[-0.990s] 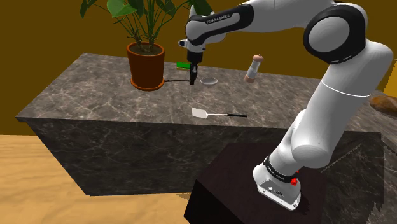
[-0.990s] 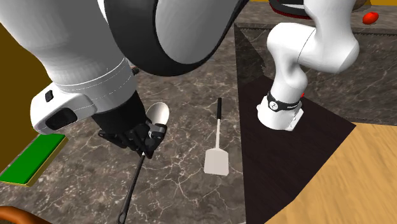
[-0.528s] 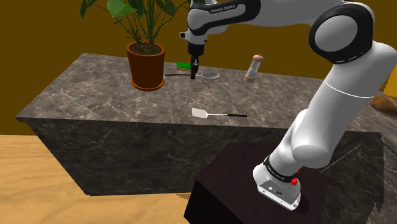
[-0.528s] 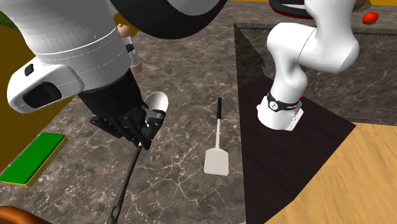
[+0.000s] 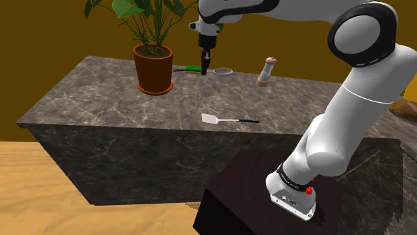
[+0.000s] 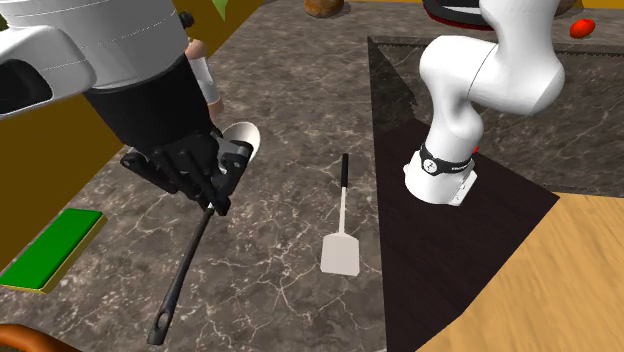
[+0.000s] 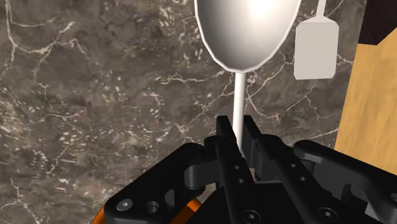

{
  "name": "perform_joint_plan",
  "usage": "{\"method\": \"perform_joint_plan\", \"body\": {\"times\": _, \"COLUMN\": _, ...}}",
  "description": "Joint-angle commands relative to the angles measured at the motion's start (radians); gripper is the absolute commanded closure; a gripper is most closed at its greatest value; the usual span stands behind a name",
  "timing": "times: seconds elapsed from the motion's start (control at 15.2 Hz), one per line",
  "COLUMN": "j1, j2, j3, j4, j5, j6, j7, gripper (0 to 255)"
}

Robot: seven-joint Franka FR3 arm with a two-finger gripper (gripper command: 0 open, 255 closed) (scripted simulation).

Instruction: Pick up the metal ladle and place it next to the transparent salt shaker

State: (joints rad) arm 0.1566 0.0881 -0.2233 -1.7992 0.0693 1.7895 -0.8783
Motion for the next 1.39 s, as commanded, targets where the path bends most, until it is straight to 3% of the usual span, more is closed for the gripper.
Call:
{"method": "perform_joint_plan", "body": {"times": 0.0, "j1": 0.000, "j2": -0.001, "j3": 0.000, "j4": 0.025, "j5": -0.001, "j6": -0.027, "j7": 0.001, "gripper": 255}}
{"method": "perform_joint_plan", "body": {"times": 1.32, "j1": -0.006, "j2": 0.020, "j3": -0.004, "j4": 0.316, "j5": 0.002, "j6": -0.297, "j7": 0.010, "gripper": 255}}
